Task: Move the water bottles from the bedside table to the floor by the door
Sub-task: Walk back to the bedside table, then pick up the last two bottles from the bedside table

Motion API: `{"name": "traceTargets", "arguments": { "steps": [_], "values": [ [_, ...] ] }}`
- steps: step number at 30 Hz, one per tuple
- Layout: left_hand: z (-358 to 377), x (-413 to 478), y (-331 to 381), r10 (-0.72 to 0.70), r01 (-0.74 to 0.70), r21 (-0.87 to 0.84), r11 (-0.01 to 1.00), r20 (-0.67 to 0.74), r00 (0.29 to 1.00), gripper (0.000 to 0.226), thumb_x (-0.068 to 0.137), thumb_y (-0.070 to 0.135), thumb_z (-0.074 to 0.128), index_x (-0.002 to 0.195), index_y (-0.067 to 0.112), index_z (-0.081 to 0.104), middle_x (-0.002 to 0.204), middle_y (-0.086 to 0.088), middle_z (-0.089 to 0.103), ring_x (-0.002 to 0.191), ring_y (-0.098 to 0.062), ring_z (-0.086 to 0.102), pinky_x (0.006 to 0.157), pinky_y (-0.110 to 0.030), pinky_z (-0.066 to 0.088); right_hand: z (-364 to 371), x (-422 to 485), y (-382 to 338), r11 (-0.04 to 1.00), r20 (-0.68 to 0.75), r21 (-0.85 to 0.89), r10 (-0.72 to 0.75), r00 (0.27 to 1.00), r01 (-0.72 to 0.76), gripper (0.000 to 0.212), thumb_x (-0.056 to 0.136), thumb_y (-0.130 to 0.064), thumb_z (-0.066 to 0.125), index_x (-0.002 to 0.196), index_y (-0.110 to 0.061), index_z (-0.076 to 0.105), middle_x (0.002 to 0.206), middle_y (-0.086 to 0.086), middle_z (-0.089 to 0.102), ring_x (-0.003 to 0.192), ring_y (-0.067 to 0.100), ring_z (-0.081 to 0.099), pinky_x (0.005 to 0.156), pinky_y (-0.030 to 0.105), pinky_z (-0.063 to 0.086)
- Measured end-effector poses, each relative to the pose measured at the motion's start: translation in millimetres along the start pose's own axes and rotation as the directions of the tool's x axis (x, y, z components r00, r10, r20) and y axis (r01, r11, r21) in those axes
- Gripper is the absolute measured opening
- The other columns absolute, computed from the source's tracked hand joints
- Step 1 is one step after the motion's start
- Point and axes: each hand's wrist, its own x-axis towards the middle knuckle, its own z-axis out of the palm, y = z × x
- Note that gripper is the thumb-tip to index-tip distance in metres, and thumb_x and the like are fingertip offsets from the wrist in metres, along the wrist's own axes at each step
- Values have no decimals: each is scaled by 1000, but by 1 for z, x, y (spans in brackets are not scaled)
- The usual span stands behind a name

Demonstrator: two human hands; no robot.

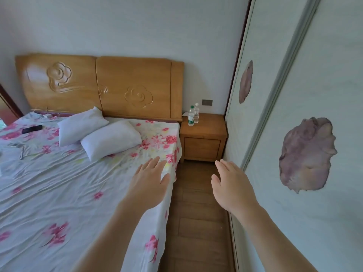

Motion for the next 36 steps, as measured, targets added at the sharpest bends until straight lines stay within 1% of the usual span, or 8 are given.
{"name": "traceTargets", "arguments": {
  "steps": [4, 9, 13, 16, 18, 22, 27, 36],
  "values": [
    [-6, 83, -19, 8, -8, -15, 1000, -6, 1000, 54, 104, 47, 31, 155, 29, 25, 166, 4, 14, 153, -20, 9, 122, -37, 13, 13, 86, -5, 1000, 18, -10, 10, 1000, -10, 53, 103, -37, 30, 153, -22, 25, 160, -3, 25, 149, 18, 18, 121, 40, 20],
    [-16, 178, -22, 67, -67, -10, 998, 6, 998, 54, 104, 47, 33, 155, 31, 24, 165, 7, 16, 153, -17, 11, 121, -34, 12, 15, 171, -3, 998, 8, 28, 59, 998, -59, 53, 103, -38, 30, 154, -23, 23, 160, -4, 23, 149, 17, 17, 121, 40, 19],
    [-19, 251, -6, 131, -131, 21, 991, 6, 991, 53, 105, 46, 32, 155, 32, 23, 164, 9, 17, 152, -15, 11, 121, -34, 10, 16, 237, 18, 995, 6, 40, 95, 995, -95, 54, 103, -38, 31, 154, -22, 23, 160, -3, 24, 149, 17, 18, 121, 38, 20],
    [-16, 308, 3, 133, -133, 34, 991, -1, 991, 52, 105, 45, 32, 154, 30, 24, 164, 8, 19, 152, -15, 13, 121, -33, 11, 21, 288, 37, 993, 0, 48, 111, 994, -111, 55, 103, -39, 32, 154, -22, 23, 160, -3, 25, 148, 18, 19, 121, 38, 21],
    [-11, 346, 9, 133, -133, 31, 991, -18, 991, 51, 105, 43, 34, 154, 30, 25, 163, 7, 22, 151, -15, 15, 120, -33, 15, 24, 326, 53, 992, 3, 60, 113, 994, -113, 55, 103, -39, 32, 154, -22, 22, 160, -3, 24, 149, 17, 18, 121, 38, 21],
    [-5, 415, 22, 80, -80, 17, 997, -10, 997, 54, 105, 43, 36, 156, 30, 21, 165, 6, 18, 152, -17, 12, 121, -35, 13, 23, 401, 81, 991, 21, 72, 108, 994, -109, 55, 103, -39, 33, 154, -22, 22, 160, -3, 24, 149, 18, 18, 121, 40, 21],
    [0, 488, 28, 15, -15, -17, 1000, -15, 1000, 57, 104, 46, 36, 156, 32, 18, 165, 7, 16, 153, -16, 11, 121, -36, 12, 21, 490, 95, 996, 34, 76, 41, 999, -43, 55, 102, -40, 33, 154, -23, 23, 160, -3, 25, 148, 19, 20, 120, 41, 23],
    [1, 615, 12, -30, 27, -81, 996, -31, 999, 57, 104, 44, 37, 156, 29, 20, 164, 6, 19, 152, -16, 16, 122, -38, 21, 42, 624, 106, 999, 86, 41, 15, 996, -19, 55, 103, -40, 33, 153, -22, 23, 160, -3, 25, 148, 19, 20, 120, 39, 22]
  ]
}}
